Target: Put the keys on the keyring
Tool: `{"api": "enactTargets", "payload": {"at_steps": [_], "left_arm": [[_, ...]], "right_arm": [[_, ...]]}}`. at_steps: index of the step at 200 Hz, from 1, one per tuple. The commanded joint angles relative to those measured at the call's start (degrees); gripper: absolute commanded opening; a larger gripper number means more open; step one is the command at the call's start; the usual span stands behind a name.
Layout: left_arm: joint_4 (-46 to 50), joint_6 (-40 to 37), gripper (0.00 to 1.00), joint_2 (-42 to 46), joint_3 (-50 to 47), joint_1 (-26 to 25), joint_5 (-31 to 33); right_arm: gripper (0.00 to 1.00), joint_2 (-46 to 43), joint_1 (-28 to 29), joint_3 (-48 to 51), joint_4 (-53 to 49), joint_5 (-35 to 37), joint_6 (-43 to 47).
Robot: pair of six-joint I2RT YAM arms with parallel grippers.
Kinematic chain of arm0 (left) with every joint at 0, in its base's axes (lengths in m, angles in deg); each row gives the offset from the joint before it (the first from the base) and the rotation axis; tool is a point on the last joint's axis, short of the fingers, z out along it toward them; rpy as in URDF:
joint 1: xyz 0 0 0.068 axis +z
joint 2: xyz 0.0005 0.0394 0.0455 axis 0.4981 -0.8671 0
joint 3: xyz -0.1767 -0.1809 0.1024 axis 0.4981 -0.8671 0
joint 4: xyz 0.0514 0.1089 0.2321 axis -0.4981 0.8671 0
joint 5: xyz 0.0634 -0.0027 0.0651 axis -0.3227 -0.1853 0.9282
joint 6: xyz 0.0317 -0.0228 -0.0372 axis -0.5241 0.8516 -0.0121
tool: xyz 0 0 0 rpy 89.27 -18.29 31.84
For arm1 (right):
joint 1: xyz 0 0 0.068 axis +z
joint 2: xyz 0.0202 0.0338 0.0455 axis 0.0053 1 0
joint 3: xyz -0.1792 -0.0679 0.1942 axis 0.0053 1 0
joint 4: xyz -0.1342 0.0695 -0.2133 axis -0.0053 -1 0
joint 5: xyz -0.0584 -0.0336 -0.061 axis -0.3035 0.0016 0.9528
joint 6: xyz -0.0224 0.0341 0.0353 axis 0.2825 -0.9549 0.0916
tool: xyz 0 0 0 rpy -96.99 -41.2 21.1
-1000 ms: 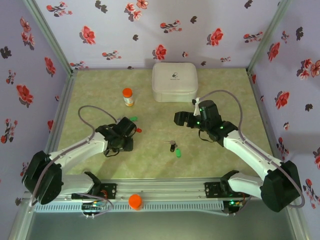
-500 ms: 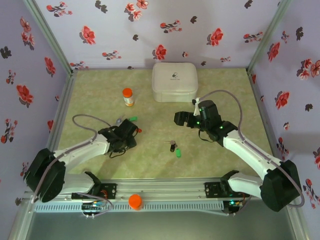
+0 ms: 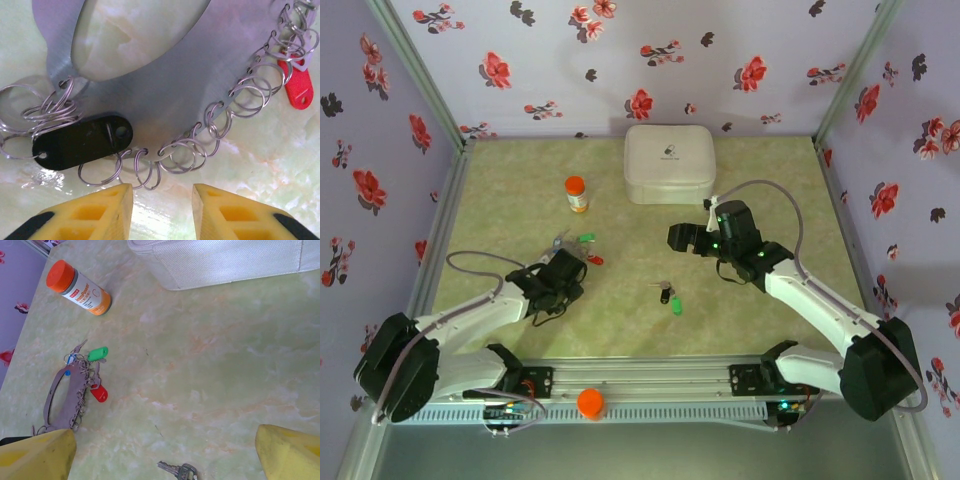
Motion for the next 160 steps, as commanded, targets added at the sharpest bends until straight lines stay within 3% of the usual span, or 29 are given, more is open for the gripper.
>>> {"api": "enactTargets", "payload": {"at_steps": [1,93,160], "left_arm": [[-1.80,0.93,0.35,-1.60,-0.35,0.79,0.68],[-4.32,0.96,0.30,-4.54,-1.34,1.54,0.41],[-1.53,-1.23,0.36,-0.27,0.13,1.60,1.62]], "right_arm": [[0.93,-0.40,0.57,0.00,1.09,0.57,0.88],[0.93,-1.50,0.57,-0.31,-0.28,1.70,1.57],[0.94,-2.59,0.57,-0.74,-1.59,2.53,1.90]]}}
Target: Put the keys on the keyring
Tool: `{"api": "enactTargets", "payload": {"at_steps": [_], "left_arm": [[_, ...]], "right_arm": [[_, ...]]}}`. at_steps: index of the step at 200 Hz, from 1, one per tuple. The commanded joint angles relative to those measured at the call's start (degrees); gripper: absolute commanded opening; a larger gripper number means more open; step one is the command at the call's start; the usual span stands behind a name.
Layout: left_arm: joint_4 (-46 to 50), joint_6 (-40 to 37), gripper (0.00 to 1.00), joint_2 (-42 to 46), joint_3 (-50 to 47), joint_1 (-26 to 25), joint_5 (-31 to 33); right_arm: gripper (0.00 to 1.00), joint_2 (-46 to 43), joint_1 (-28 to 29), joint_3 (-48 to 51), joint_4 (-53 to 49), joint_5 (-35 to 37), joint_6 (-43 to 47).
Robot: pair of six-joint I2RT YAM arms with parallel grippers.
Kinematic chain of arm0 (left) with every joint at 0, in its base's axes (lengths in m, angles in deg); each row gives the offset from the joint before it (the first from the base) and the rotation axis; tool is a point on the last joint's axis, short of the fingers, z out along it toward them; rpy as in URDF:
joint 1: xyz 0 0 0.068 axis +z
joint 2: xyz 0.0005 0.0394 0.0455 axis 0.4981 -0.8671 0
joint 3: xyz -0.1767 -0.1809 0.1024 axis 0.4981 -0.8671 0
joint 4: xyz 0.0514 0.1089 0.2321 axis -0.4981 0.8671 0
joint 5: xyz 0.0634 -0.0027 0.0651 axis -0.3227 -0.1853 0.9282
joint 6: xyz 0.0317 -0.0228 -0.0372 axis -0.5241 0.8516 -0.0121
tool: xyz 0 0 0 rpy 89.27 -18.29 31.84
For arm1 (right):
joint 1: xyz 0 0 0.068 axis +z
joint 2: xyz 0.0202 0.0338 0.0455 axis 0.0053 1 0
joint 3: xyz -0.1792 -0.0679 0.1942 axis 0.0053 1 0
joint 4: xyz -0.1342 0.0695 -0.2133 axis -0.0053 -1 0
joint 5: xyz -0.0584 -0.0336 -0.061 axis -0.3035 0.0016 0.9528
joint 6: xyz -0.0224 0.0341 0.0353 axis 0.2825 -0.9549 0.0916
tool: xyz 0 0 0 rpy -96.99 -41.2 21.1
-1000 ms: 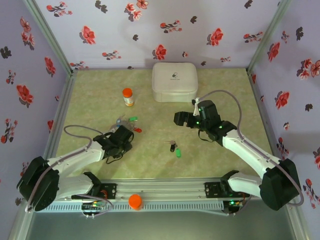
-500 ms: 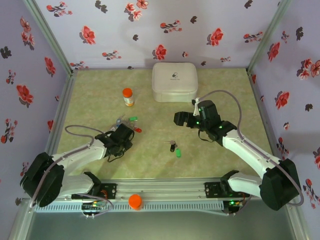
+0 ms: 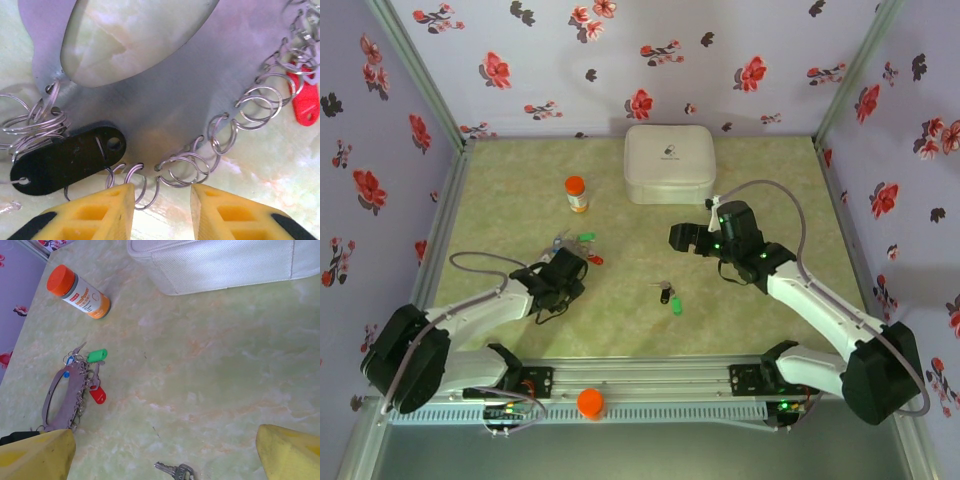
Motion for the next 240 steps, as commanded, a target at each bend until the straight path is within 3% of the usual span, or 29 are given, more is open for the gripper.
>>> {"api": "enactTargets", "payload": {"at_steps": [1,43,61,155,240], "left_arm": [[2.77,-1.64,0.36,2.08,1.18,0.37,1.72],[10.75,-8.31,0.37,-0.53,6.86,0.28,2.97],[13.23,-7.75,0.39,-0.93,7.44,-0.22,3.01],[4.75,-1.48,0.36,-5.31,3.83,-0.25,1.35],[2.97,-0.20,0.41,-5.48,2.81,0.71,1.25]], "right_arm": [[0.94,-1.18,0.59,-0.77,-0.86,1.35,1.29],[0.94,-1.42,0.59,-0.31,-0.97,1.30,1.11],[0.94,-1.71,0.58,0.14,-0.82,1.40,0.93],[0.94,-1.49,0.59,-0.46,-2.46,1.54,1.71],[0.94,-1.22,0.59,-0.51,-2.57,1.57,1.47]]}}
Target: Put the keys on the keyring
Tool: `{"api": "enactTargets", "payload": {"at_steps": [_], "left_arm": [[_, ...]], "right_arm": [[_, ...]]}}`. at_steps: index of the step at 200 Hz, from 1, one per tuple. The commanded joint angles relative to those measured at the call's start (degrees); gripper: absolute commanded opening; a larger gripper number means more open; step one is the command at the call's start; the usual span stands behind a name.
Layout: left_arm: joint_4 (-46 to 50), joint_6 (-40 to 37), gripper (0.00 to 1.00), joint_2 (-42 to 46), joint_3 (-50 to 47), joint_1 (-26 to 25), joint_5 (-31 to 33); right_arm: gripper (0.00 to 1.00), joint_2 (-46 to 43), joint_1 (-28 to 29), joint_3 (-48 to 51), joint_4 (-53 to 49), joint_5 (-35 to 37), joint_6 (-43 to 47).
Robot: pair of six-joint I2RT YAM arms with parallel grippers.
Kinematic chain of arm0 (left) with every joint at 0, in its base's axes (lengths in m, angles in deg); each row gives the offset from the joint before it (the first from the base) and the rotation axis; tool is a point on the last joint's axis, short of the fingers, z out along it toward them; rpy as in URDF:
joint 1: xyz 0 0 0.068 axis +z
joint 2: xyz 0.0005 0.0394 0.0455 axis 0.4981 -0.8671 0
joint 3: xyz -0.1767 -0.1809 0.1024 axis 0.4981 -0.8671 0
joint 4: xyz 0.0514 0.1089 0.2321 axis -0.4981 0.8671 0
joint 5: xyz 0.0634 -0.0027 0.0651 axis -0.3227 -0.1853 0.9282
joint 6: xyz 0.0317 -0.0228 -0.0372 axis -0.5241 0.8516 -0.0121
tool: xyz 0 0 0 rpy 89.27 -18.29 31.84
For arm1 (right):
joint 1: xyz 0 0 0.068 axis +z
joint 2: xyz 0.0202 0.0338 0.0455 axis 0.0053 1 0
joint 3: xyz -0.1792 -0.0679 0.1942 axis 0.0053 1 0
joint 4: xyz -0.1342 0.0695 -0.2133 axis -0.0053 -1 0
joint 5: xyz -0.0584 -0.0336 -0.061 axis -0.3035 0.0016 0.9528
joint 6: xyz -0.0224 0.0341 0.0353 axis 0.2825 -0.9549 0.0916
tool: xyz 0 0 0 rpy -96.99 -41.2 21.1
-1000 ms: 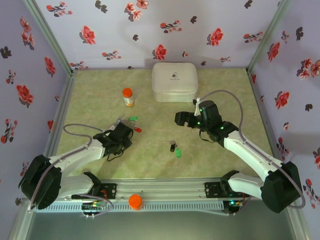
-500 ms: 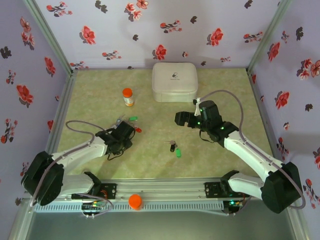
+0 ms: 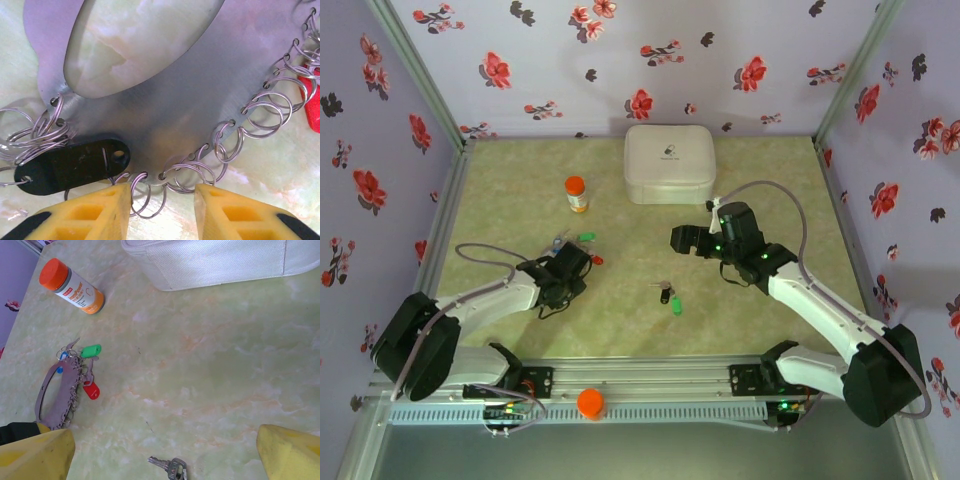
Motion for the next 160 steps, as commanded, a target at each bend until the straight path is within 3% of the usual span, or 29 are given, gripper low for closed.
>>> {"api": "enactTargets", "payload": {"at_steps": [1,91,160], "left_arm": [[0.00,1.68,0.41,-0.24,-0.85,0.39,0.30],[0.37,2.38,0.42,1.93,-2.11,0.81,0.75],[-4.01,1.29,0.33,1.31,-2.82,1.86,0.17]], "right_arm": [[0.94,-0.67,0.57,-0.51,-0.72,0.98,0.57],[0.94,-0.94,0.57,0.19,-0.56,1.15,0.46],[0.94,0.04,0.57,-0.08,0.16,0.54,0.02]]}}
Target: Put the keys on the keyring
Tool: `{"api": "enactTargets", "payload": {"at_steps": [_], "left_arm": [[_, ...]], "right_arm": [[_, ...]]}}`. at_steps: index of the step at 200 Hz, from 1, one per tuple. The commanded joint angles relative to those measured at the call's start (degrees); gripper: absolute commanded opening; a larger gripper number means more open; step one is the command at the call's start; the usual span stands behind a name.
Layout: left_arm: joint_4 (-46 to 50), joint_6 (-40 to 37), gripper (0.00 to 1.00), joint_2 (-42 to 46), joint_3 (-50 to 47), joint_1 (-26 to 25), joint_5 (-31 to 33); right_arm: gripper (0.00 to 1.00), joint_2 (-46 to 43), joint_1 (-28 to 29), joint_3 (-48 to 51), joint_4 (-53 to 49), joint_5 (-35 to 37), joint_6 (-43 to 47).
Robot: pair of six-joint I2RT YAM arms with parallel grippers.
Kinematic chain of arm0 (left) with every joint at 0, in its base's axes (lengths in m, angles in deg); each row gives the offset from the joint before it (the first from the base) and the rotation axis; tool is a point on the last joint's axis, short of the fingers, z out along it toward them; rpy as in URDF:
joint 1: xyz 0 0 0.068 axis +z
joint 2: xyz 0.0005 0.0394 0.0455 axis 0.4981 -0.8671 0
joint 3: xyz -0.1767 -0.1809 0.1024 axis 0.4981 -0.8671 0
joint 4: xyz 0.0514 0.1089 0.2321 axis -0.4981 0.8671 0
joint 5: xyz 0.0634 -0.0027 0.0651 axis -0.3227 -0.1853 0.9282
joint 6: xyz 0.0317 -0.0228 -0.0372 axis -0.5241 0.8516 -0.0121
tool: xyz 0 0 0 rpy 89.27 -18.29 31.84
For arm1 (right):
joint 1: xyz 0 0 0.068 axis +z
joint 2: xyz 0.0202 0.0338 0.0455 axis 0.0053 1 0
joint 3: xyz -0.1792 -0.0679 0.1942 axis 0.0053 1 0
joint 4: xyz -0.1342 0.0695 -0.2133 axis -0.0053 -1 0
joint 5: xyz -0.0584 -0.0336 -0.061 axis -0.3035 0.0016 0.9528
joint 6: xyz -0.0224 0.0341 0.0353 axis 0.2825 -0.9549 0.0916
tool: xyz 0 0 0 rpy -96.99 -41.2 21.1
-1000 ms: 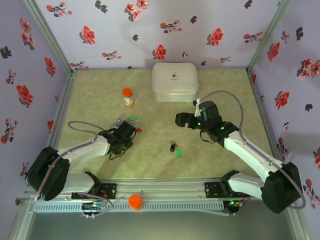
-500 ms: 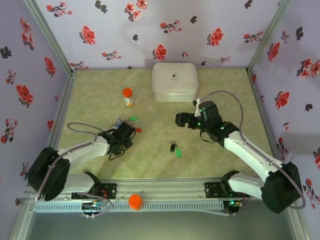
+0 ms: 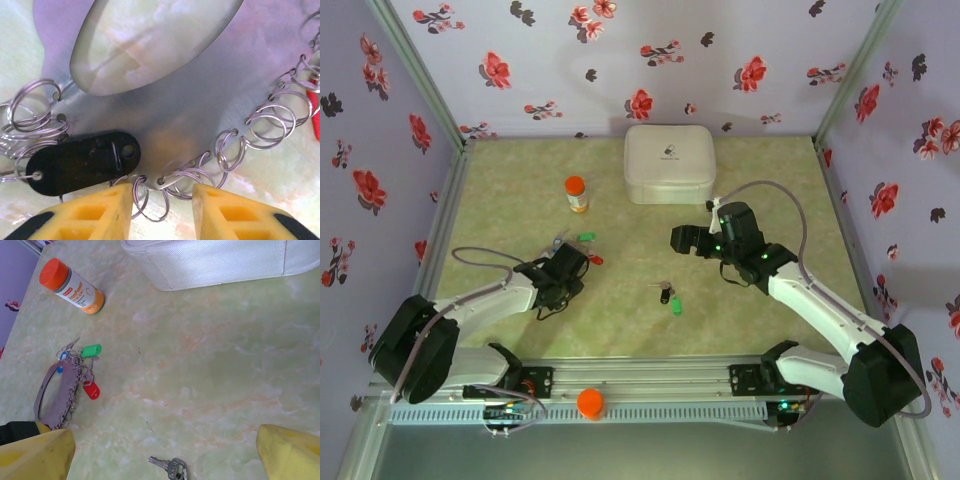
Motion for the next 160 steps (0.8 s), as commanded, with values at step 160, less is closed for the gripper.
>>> {"api": "enactTargets", "payload": {"at_steps": [160], "left_arm": [[5.79,-8.08,0.11,8.90,1.72,1.14,2.81]], "right_arm": [[0.94,0.87,0.52,-0.97,0.31,0.69,0.23]]}}
